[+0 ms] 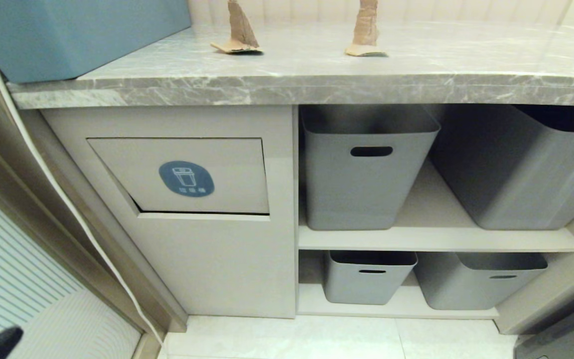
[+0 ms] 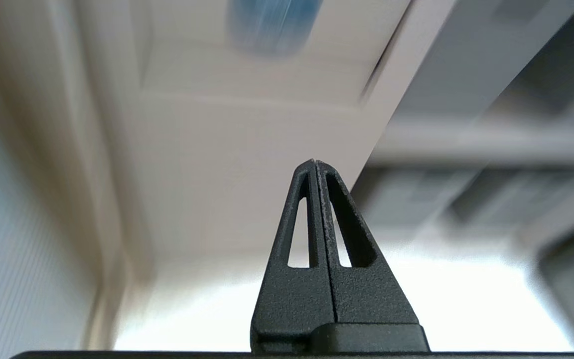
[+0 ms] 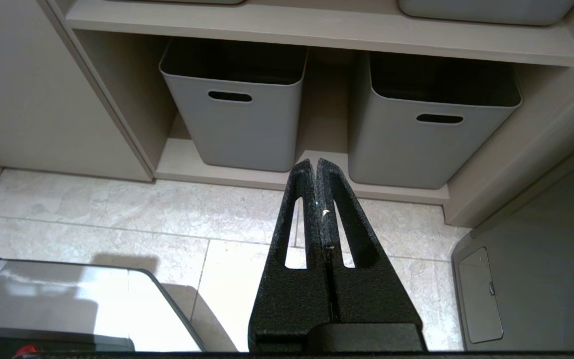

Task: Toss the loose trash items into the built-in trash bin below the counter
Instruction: Pick up the garbage

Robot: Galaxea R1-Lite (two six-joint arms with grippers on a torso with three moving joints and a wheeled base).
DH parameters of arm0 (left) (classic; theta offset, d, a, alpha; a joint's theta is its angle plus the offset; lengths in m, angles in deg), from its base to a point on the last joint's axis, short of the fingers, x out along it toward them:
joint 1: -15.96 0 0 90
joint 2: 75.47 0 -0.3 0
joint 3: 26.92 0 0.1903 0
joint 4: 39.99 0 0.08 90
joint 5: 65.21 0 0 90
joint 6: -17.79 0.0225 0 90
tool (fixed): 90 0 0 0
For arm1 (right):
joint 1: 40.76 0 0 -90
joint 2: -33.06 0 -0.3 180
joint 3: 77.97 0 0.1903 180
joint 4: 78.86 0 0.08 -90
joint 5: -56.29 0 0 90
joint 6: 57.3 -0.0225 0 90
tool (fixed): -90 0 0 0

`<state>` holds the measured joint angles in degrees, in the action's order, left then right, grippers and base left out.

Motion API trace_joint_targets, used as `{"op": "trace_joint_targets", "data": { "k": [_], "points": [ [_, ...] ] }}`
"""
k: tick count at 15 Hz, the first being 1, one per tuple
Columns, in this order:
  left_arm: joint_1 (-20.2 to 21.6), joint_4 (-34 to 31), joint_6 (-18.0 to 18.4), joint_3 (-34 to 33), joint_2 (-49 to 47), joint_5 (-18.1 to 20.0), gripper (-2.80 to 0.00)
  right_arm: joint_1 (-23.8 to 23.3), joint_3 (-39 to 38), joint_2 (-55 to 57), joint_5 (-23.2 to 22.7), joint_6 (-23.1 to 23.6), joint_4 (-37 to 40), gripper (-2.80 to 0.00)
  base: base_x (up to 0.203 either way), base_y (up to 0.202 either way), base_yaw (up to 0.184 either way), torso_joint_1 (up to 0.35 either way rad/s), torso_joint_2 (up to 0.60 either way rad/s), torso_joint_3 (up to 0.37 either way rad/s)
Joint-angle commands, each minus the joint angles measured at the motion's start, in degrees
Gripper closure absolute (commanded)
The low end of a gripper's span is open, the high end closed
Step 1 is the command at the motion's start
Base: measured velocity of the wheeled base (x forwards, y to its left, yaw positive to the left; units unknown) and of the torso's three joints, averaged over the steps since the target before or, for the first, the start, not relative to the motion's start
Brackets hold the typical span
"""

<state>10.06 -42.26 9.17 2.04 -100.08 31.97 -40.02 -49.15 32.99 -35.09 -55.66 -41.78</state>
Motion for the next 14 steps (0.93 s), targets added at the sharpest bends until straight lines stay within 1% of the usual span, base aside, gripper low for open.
{"op": "trace_joint_targets", "data": {
  "k": [1,2,3,4,5,6,7,8,9,10,11,14],
  "points": [
    [0.22,-10.45,0.18,-5.77,8.49,-5.39,0.0,0.05,0.0,0.07,-0.03,0.02,0.08,0.0,0.0,0.0,0.0,0.0,0.0,0.0],
    [0.25,-14.77,0.05,-5.72,8.45,-7.11,0.0,0.05,0.0,0.07,-0.03,0.2,0.08,0.0,0.0,0.0,0.0,0.0,0.0,0.0],
    [0.27,-18.63,0.06,-5.6,8.38,-7.53,0.0,0.05,0.0,0.07,-0.03,0.11,0.08,0.0,0.0,0.0,0.0,0.0,0.0,0.0],
    [0.32,-20.18,0.11,-5.27,8.22,-7.61,0.0,0.05,0.0,0.07,-0.03,0.11,0.08,0.0,0.0,0.0,0.0,0.0,0.0,0.0],
    [0.54,-20.13,0.35,-5.24,8.35,-7.62,0.0,0.05,0.0,0.07,-0.03,0.11,0.08,0.0,0.0,0.0,0.0,0.0,0.0,0.0],
    [1.43,-20.13,1.04,-5.24,8.23,-7.69,0.0,0.05,0.0,0.07,-0.03,0.11,0.08,0.0,0.0,0.0,0.0,0.0,0.0,0.0],
    [3.39,-20.13,2.04,-5.24,7.92,-7.7,0.0,0.05,0.0,0.07,-0.03,0.11,0.08,0.0,0.0,0.0,0.0,0.0,0.0,0.0],
    [5.17,-20.13,5.1,-5.25,8.54,-7.7,0.0,0.05,0.0,0.07,-0.03,0.11,0.08,0.0,0.0,0.0,0.0,0.0,0.0,0.0],
    [5.99,-20.46,8.86,-5.38,10.69,-7.56,0.0,0.05,0.0,0.07,-0.03,0.11,0.08,0.0,0.0,0.0,0.0,0.0,0.0,0.0],
    [6.25,-21.11,12.43,-5.4,13.87,-6.94,0.0,0.05,0.0,0.07,-0.03,0.02,0.08,0.0,0.0,0.0,0.0,0.0,0.0,0.0],
    [6.36,-21.46,14.81,-5.46,15.9,-5.86,0.0,0.05,0.0,0.07,-0.03,0.02,0.08,0.0,0.0,0.0,0.0,0.0,0.0,0.0],
    [5.92,-21.75,14.21,-5.43,23.8,-5.13,0.0,0.05,0.0,0.07,-0.03,0.02,0.08,0.0,0.0,0.0,0.0,0.0,0.0,0.0]
  ]
}}
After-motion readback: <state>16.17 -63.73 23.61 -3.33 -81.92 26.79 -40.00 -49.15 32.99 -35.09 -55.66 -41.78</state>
